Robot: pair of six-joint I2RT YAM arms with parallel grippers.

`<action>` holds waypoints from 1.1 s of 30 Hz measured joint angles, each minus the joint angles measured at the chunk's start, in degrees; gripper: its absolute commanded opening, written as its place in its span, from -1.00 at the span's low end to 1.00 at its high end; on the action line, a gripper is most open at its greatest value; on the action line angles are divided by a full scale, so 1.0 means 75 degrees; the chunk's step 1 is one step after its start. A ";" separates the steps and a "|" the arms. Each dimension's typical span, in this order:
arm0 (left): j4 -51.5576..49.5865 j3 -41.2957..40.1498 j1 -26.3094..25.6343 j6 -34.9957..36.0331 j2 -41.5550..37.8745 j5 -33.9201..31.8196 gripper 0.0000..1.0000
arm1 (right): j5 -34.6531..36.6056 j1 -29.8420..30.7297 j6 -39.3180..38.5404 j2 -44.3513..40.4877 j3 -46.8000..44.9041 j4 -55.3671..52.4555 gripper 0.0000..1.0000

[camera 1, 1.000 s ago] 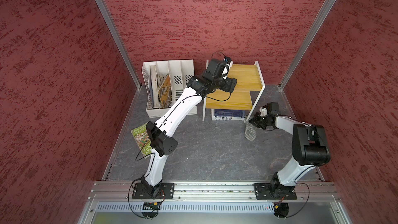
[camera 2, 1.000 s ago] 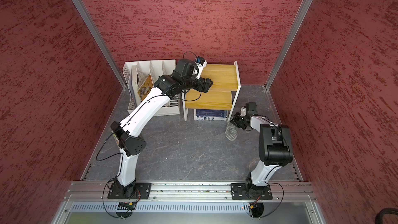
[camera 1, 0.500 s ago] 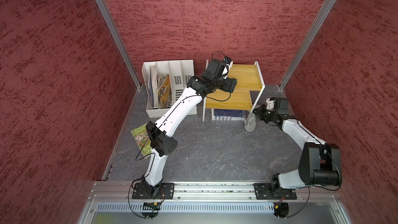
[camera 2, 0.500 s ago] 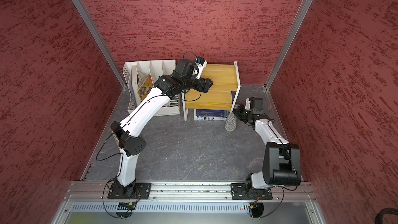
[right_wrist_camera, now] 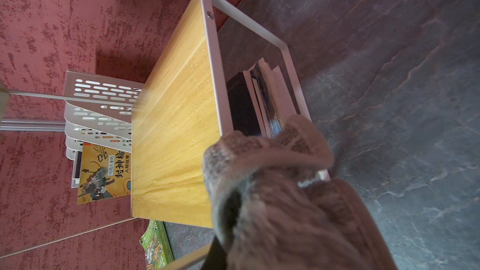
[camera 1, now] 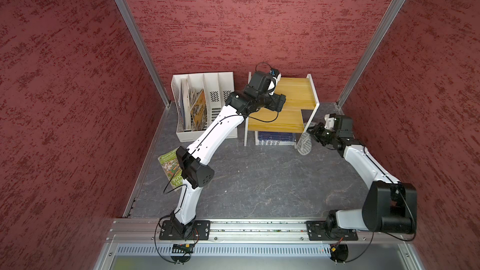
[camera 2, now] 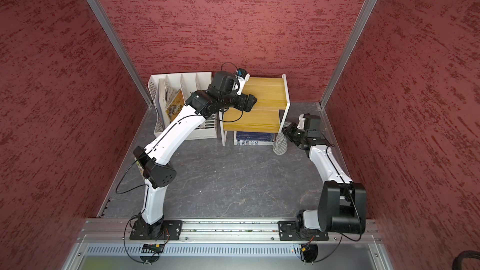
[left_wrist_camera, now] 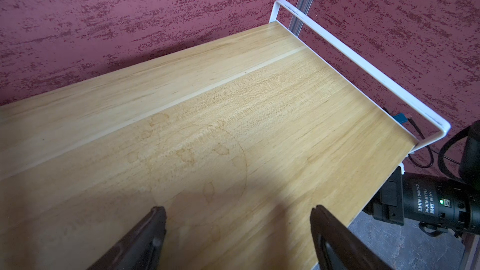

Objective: Wipe the bookshelf clean with a cloth
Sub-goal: Wipe the dust from the shelf.

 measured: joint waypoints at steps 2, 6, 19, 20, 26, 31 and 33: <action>0.0000 0.0000 0.0000 0.0003 0.0000 0.0003 0.79 | 0.0006 0.0000 -0.0020 0.0146 -0.0052 0.0044 -1.00; 0.0000 0.0000 -0.0009 0.0000 0.0000 0.0006 0.79 | -0.0006 0.0000 -0.0015 0.0487 -0.0271 0.0265 -1.00; -0.0102 0.0099 -0.0035 -0.0029 0.0006 0.0111 0.81 | 0.0122 0.0006 -0.0044 0.1198 -0.0994 0.0758 -1.00; -0.0181 0.0163 -0.0035 -0.0044 0.0012 0.0181 0.82 | 0.0175 0.0006 -0.0085 0.1177 -0.0994 0.0755 -1.00; -0.0682 0.0469 -0.0064 -0.0230 0.0015 0.0557 0.88 | 0.0807 0.0023 -0.0536 0.0286 -0.0994 0.0242 -1.00; -0.0790 0.0484 -0.0023 -0.0321 -0.0093 0.1049 0.93 | 0.1256 0.0035 -0.0898 -0.1195 -0.1107 -0.0099 -1.00; -0.0828 0.0484 0.0047 -0.0376 -0.0210 0.1244 0.93 | 0.1370 0.0044 -0.1014 -0.1853 -0.1329 -0.0274 -1.00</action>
